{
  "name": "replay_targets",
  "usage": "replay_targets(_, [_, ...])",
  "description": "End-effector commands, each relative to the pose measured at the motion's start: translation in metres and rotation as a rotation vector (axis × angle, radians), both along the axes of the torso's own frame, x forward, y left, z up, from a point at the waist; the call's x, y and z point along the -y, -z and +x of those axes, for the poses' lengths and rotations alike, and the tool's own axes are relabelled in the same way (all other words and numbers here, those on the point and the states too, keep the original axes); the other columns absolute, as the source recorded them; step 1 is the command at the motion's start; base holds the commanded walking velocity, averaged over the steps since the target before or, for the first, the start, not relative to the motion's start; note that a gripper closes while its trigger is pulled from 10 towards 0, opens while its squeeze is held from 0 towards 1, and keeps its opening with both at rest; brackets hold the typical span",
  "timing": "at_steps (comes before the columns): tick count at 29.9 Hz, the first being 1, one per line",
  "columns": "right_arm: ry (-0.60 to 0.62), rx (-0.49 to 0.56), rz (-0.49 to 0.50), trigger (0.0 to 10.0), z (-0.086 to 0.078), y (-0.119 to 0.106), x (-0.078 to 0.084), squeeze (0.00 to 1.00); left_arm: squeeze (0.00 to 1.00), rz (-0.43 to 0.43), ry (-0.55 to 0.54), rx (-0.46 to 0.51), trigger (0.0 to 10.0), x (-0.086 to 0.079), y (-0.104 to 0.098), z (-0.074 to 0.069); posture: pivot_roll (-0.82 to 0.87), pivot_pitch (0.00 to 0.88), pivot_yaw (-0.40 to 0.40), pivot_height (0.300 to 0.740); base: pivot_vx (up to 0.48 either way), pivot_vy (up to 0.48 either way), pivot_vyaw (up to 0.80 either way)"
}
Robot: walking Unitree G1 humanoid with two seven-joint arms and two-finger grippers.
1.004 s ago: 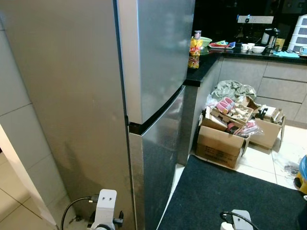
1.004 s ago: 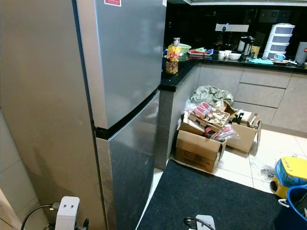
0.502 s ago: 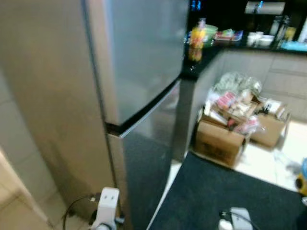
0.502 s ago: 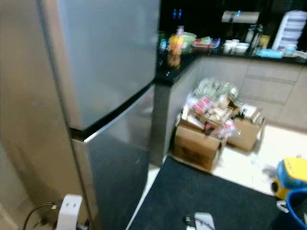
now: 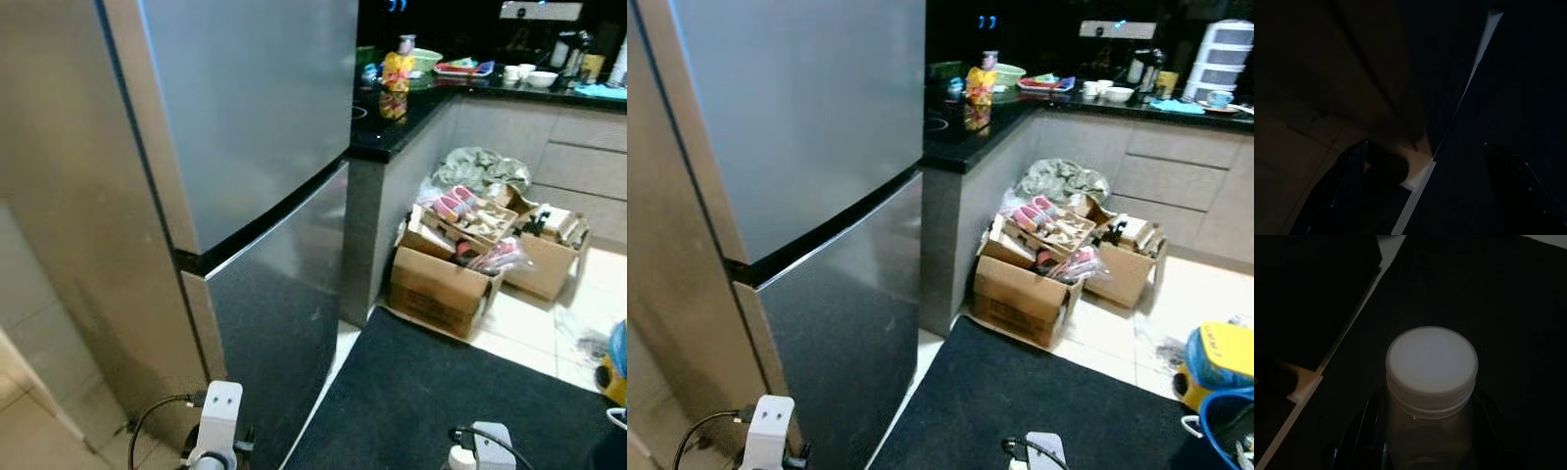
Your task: Restocking fridge
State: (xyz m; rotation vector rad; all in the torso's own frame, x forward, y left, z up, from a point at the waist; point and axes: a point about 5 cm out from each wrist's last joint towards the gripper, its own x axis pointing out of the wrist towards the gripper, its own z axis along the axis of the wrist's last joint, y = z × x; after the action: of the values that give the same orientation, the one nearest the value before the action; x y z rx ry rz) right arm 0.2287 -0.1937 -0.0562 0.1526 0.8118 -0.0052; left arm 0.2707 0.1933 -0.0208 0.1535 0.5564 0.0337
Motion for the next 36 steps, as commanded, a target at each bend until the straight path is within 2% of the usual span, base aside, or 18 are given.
replay_targets(1, [0.004,-0.007,0.000,10.0,-0.002,0.001,0.000,0.00,0.00,-0.020,-0.032,-0.036,10.0,-0.006,0.005,-0.005,-0.09,0.047,-0.029,0.740,0.000,0.480,0.00])
replay_targets(8, [0.009,-0.010,-0.001,10.0,-0.003,0.002,0.001,0.00,0.00,-0.020,-0.029,-0.035,10.0,-0.006,0.004,-0.005,-0.09,0.050,-0.026,0.740,0.000,0.480,0.00])
replay_targets(18, [0.016,-0.011,0.001,10.0,-0.004,0.003,0.001,0.00,0.00,0.016,0.037,-0.009,10.0,0.000,-0.002,0.003,-0.09,0.047,-0.021,0.740,0.000,0.000,0.00])
replay_targets(28, [0.022,-0.016,-0.002,10.0,-0.006,0.003,0.003,0.00,0.00,0.006,0.041,0.040,10.0,0.001,-0.011,0.011,-0.09,0.057,-0.019,0.740,0.000,0.000,0.00])
replay_targets(29, [0.023,-0.019,-0.004,10.0,-0.007,0.004,0.004,0.00,0.00,-0.013,0.009,0.076,0.0,-0.003,-0.018,0.018,-0.10,0.059,-0.024,0.740,0.000,0.000,0.00])
replay_targets(32, [0.023,-0.021,-0.005,10.0,-0.007,0.004,0.004,0.00,0.00,-0.018,-0.001,0.090,0.0,-0.004,-0.021,0.021,-0.10,0.059,-0.024,0.740,0.000,0.000,0.00])
replay_targets(36, [0.023,-0.027,-0.011,10.0,-0.009,0.005,0.007,0.00,0.00,0.029,-0.039,0.154,0.0,-0.011,-0.038,0.035,-0.10,0.064,-0.027,0.740,0.000,0.000,0.00])
